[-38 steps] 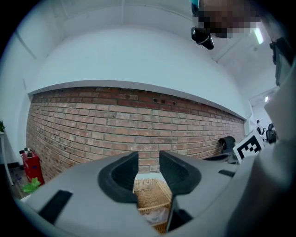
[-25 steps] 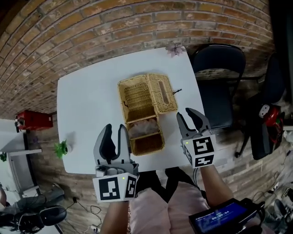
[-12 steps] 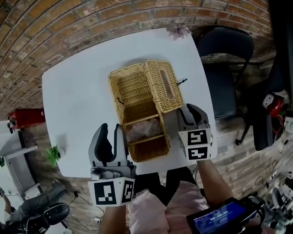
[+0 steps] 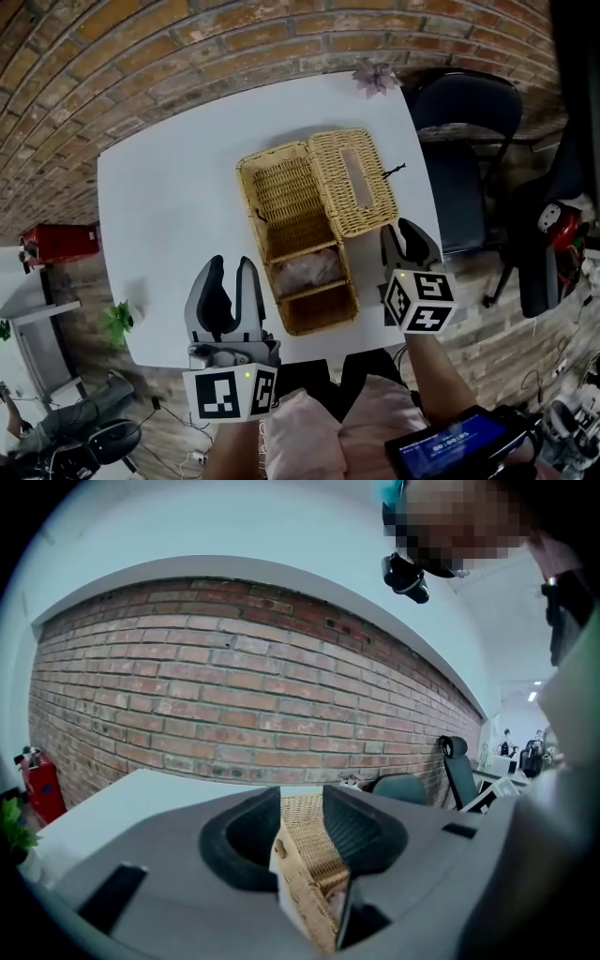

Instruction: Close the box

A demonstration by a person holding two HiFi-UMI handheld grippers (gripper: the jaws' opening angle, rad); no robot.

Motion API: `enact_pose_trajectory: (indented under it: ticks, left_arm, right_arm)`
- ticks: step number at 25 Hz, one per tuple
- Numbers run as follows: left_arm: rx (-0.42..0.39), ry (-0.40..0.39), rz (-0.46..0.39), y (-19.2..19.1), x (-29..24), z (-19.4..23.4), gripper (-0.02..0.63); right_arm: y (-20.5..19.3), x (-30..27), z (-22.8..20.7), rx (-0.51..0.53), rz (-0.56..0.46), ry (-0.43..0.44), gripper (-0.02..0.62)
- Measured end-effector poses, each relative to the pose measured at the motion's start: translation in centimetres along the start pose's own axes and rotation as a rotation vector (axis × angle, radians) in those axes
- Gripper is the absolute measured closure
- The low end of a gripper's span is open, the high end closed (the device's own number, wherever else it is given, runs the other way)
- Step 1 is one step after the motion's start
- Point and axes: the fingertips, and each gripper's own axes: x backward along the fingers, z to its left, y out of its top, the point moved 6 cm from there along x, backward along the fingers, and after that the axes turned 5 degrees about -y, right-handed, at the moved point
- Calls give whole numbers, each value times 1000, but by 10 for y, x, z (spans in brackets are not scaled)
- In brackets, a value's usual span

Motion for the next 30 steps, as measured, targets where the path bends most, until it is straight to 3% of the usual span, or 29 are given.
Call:
enact_pose_trajectory:
  ticks: [4, 13, 20, 30]
  left_arm:
    - [-1, -4, -8, 3, 3, -2, 459]
    - [-4, -1, -20, 12, 13, -2, 459]
    - [-16, 14, -36, 19, 18, -1, 459]
    - [-3, -18, -50, 19, -3, -6, 459]
  right_arm:
    - [12, 8, 0, -58, -88, 62, 476]
    - [44, 24, 12, -68, -280, 210, 511]
    - [59, 32, 23, -6, -354, 292, 518]
    - [78, 46, 53, 202, -398, 356, 529]
